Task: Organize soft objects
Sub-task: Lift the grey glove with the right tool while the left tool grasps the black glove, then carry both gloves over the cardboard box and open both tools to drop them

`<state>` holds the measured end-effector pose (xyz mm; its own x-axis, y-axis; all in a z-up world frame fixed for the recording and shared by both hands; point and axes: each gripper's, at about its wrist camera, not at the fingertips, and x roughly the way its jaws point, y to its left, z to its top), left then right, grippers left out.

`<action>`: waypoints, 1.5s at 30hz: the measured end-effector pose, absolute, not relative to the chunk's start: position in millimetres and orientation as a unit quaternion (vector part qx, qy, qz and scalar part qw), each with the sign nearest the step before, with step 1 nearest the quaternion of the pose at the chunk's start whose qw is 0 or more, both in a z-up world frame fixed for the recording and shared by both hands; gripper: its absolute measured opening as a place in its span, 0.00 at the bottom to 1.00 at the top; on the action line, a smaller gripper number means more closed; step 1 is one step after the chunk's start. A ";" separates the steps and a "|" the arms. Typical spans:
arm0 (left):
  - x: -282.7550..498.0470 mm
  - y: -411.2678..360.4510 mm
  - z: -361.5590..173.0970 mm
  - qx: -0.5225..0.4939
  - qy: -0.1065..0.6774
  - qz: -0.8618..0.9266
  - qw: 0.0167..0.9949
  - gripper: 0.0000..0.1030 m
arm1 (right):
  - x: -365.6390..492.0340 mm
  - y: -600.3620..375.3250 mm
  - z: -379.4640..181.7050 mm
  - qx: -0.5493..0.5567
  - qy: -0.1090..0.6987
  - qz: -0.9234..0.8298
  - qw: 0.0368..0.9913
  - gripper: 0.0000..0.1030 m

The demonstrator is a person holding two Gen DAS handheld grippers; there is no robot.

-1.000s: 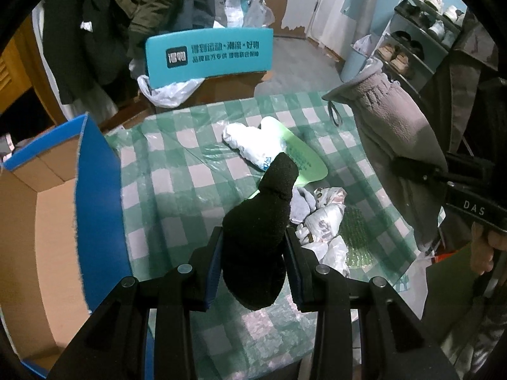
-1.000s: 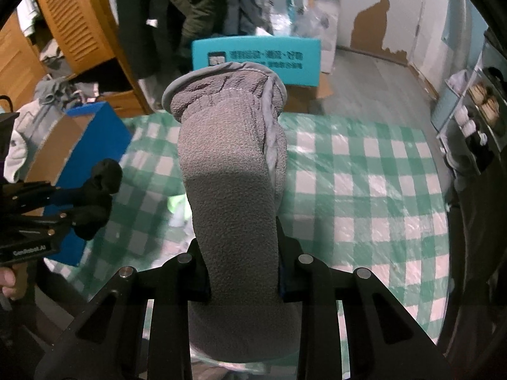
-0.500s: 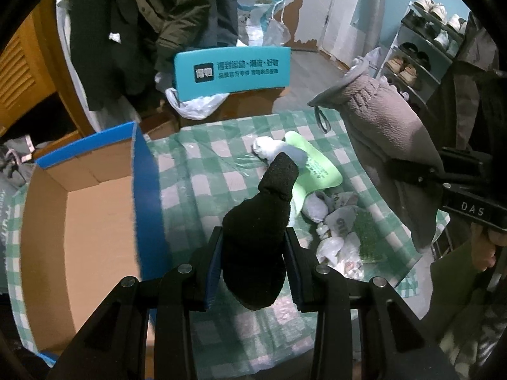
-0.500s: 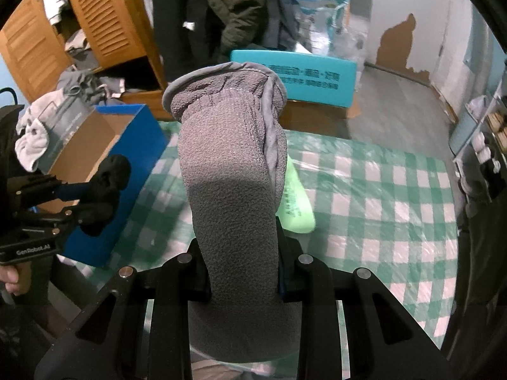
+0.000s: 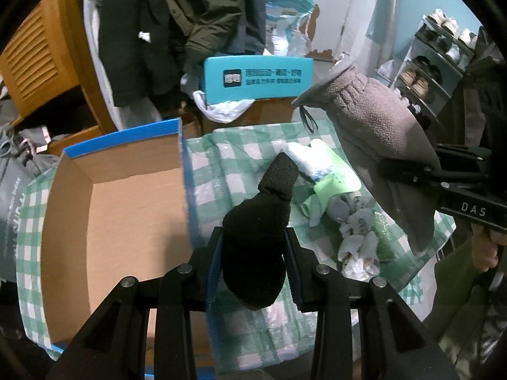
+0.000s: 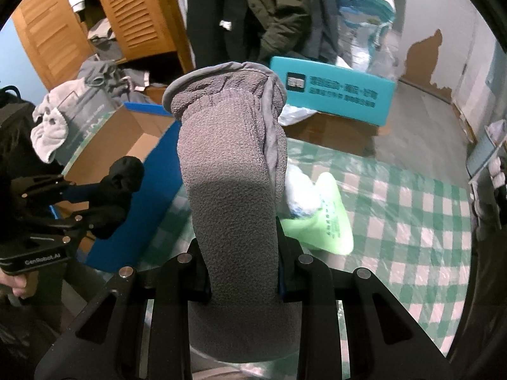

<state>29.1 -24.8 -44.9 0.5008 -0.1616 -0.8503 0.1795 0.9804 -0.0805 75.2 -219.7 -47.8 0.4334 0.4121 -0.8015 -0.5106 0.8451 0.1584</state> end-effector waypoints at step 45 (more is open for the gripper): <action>10.4 146.9 -55.1 -0.056 0.484 0.049 0.872 0.36 | 81.7 18.9 -50.9 -0.145 0.471 0.406 0.770 0.26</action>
<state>10.4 146.9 -55.1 0.5263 0.0315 -0.8497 -0.1403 0.9888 -0.0503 81.7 18.9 -50.9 0.2267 0.4875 -0.8432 -0.7609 0.6291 0.1592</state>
